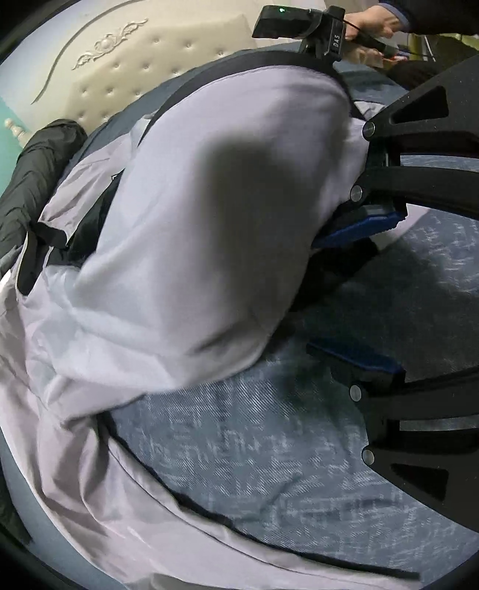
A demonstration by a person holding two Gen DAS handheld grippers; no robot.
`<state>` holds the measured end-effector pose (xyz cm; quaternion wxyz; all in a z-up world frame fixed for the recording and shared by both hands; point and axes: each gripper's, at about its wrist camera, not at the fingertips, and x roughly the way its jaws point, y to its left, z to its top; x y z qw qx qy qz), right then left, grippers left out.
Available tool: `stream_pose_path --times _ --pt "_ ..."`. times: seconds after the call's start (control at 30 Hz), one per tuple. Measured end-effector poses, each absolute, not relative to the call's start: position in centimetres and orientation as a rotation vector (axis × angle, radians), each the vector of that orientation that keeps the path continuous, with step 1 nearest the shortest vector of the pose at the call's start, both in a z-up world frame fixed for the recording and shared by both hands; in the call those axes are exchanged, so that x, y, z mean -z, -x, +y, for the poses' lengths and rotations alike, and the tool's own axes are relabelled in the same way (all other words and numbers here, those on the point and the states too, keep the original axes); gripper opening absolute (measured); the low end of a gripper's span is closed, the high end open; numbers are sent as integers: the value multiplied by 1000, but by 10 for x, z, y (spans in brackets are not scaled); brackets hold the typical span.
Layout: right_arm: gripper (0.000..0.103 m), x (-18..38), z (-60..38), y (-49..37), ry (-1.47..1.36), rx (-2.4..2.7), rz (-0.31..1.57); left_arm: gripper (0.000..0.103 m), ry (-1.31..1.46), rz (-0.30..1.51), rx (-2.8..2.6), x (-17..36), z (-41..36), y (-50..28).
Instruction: Fold clothes
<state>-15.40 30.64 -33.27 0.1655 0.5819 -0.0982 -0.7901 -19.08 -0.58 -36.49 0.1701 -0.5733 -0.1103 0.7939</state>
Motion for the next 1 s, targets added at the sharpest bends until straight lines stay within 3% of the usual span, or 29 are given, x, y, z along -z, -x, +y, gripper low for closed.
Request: stream_pose_path --times 0.07,0.1,0.13,0.2,0.23,0.3,0.87,1.0 --pt "61 335 302 157 -1649 2258 -306 54 1610 -290 -2261 361 1 193" --pt "55 335 299 158 -1641 2261 -314 50 1600 -278 -2264 359 5 194" --pt "43 335 297 159 -1634 2264 -313 43 1590 -266 -2267 356 9 195" --pt "31 331 291 159 -1616 2268 -300 13 1571 -243 -2272 352 16 197" --pt "22 328 288 159 -1605 2269 -297 11 1561 -231 -2275 350 19 198" --pt "18 319 281 159 -1578 2274 -288 3 1540 -194 -2281 341 27 198" --pt "12 182 297 119 -1395 2272 -366 1 1286 -45 -2360 174 2 146" --pt "12 167 307 115 -1410 2261 -458 1 1286 -28 -2350 167 3 131"
